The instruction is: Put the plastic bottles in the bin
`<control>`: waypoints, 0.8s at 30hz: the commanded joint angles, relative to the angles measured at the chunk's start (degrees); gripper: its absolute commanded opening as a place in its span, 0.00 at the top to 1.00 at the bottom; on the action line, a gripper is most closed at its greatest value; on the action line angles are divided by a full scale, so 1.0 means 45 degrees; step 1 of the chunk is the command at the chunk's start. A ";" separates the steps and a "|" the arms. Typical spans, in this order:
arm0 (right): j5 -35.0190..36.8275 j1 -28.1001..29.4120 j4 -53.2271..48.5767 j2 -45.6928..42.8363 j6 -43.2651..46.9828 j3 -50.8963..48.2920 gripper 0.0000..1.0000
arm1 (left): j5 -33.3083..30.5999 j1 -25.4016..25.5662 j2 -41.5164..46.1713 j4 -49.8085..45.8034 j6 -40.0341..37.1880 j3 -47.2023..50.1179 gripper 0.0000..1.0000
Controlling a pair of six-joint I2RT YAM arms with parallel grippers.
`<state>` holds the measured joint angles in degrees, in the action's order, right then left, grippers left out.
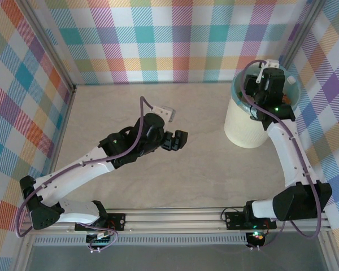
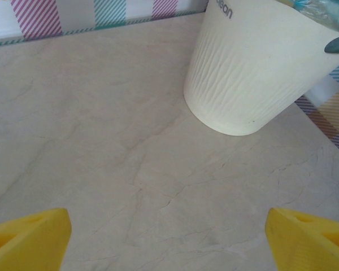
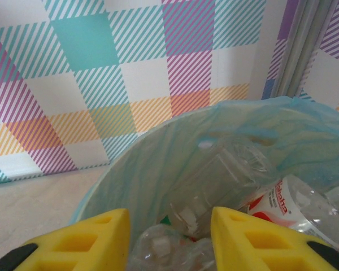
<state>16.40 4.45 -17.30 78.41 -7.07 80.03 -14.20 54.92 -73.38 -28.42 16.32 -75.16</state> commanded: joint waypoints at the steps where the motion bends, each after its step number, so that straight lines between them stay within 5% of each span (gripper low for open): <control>1: -0.0220 -0.0494 -0.2954 0.1511 -0.0523 -0.0788 0.54 | -0.0040 -0.0167 -0.0004 0.0023 0.0268 -0.0023 0.11; 9: -0.0491 -0.0712 -0.2899 0.2696 -0.0821 0.0142 0.46 | -0.0123 -0.0172 -0.0131 -0.0140 0.0239 -0.0159 0.11; 24: 0.0826 -0.1287 -0.2690 0.3133 -0.2257 0.1594 0.06 | 0.0188 -0.0172 -0.0861 -0.0207 0.0166 -0.0807 0.11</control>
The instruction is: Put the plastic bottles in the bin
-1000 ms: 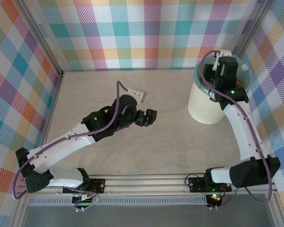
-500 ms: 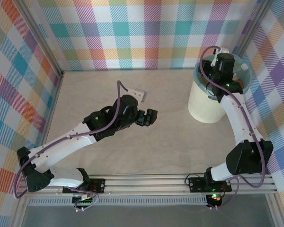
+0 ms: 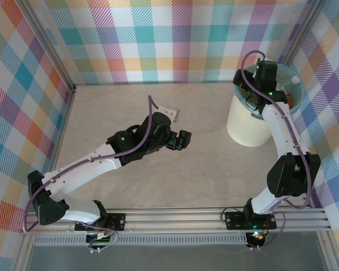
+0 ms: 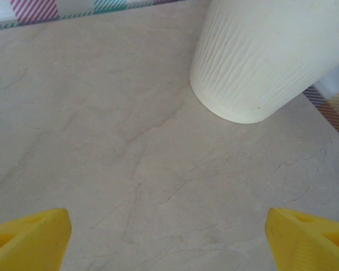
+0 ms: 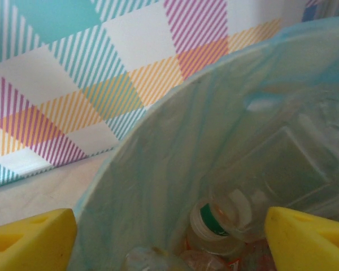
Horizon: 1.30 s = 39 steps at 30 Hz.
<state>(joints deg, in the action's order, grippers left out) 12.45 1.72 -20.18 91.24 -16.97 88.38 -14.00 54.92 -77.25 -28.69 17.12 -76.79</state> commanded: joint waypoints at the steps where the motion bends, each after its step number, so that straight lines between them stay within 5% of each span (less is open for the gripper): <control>1: 0.1707 -0.0691 -0.2005 0.0187 -0.0119 -0.0248 0.05 | 0.0142 -0.0172 -0.0004 -0.0148 -0.0020 -0.0471 0.11; 21: -0.0125 -0.0694 -0.0418 -0.2645 -0.0957 -0.0928 0.00 | 0.0171 -0.0172 -0.0004 -0.0111 0.0125 -0.0430 0.11; 29: -0.1572 -0.0483 -0.0544 -0.2254 -0.0961 -0.0729 0.23 | 0.0145 -0.0172 -0.0122 -0.0031 0.0196 -0.0415 0.11; 34: -0.0697 -0.0397 -0.0766 -0.1730 -0.0528 -0.1107 0.41 | 0.0093 -0.0172 -0.0176 -0.0128 0.0209 -0.0513 0.11; 39: -0.0012 -0.0455 -0.0821 -0.1176 -0.0150 -0.1512 0.46 | -0.0034 -0.0171 -0.0103 -0.0280 0.0203 -0.0511 0.11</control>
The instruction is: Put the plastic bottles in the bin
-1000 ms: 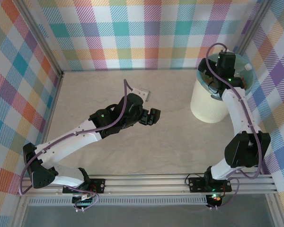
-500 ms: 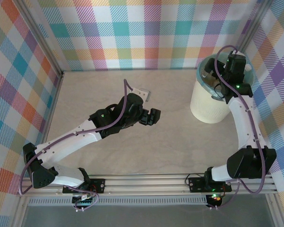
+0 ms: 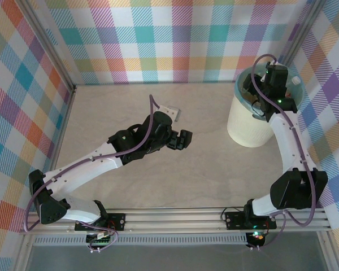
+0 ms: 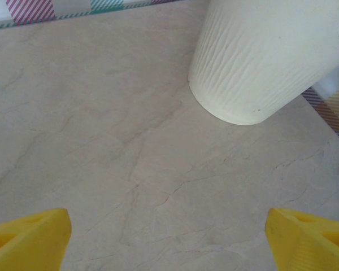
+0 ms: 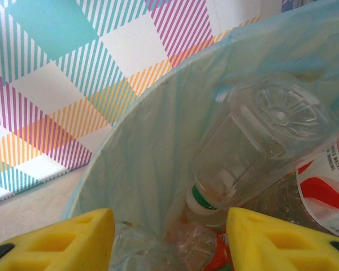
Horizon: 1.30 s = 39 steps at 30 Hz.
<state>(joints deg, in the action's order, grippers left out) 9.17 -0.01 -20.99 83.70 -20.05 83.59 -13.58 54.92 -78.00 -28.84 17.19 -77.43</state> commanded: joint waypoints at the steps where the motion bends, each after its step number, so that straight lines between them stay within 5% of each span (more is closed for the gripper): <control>1: 0.0669 -0.0063 -0.0678 0.0657 0.0541 -0.0413 0.46 | -0.0151 -0.0172 0.0085 -0.0268 0.0184 -0.0389 0.11; 6: 0.0152 -0.0070 -0.1035 0.0894 0.0377 0.0345 0.43 | -0.0184 -0.0172 0.0094 -0.0327 0.0184 -0.0465 0.11; 16: -0.0978 -0.0024 -0.1346 -0.0399 -0.0103 0.2544 0.10 | -0.0419 -0.0172 0.0281 -0.0398 0.0145 -0.0570 0.11; 22: -0.1470 0.0211 -0.1506 -0.1696 -0.0217 0.2790 0.05 | -0.1111 -0.0172 0.0597 -0.0437 0.0013 -0.0356 0.11; 33: -0.3502 0.3116 -0.1761 -0.6517 0.0993 -0.2410 0.21 | -0.6072 -0.0870 0.3613 0.0848 -0.1168 0.2499 0.09; 36: -0.3582 0.4022 -0.1897 -0.7598 0.1539 -0.4648 0.24 | -0.7677 -0.1497 0.5213 0.2089 -0.1332 0.4325 0.02; 39: -0.3034 0.4690 -0.1629 -0.8255 0.2589 -0.6847 0.23 | -0.7794 -0.2875 0.6653 0.3336 -0.1294 0.6250 0.02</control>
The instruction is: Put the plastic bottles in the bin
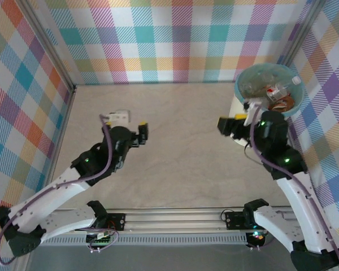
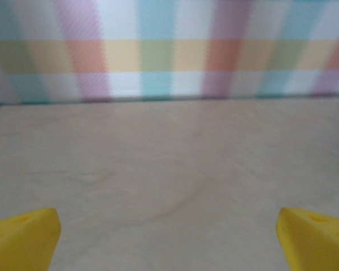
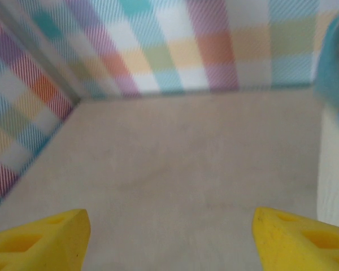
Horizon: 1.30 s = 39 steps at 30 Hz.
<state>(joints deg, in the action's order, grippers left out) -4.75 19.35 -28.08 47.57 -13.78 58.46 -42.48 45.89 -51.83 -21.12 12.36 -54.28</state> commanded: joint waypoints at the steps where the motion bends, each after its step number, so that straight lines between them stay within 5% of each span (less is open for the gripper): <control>1: 0.0337 0.0444 0.0456 -0.0512 0.1690 -0.2116 0.22 | -0.1280 -0.1509 0.1231 0.1832 -0.0090 0.1689 0.02; 6: 0.3294 0.0345 0.4064 -0.1524 0.3245 -0.5624 0.21 | -0.0383 -0.4047 0.2215 0.3486 -0.0608 0.4338 0.02; 10: 0.4769 0.0202 0.6383 0.0178 0.3682 -0.6784 0.19 | 0.0536 -0.5197 0.1900 0.5758 -0.1578 0.6294 0.02; 17: 0.3975 -0.0143 1.2717 0.3858 0.4115 -0.9189 0.13 | 0.4077 -0.7209 0.0234 0.9884 -0.2694 0.8605 0.02; 23: 0.2060 -0.1236 1.5584 0.4875 0.4597 -0.9601 0.11 | 0.6241 -0.7735 -0.2466 1.1865 -0.3554 0.8680 0.04; 39: -0.1509 -0.4065 1.8713 0.8139 0.4410 -0.9213 0.07 | 0.7290 -0.8369 -0.5151 1.4518 -0.3958 0.8190 0.03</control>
<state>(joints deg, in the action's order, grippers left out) -9.02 3.11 51.29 81.73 6.92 15.84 -10.92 9.08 -74.65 39.66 -4.43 -16.01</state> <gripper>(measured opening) 0.923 0.966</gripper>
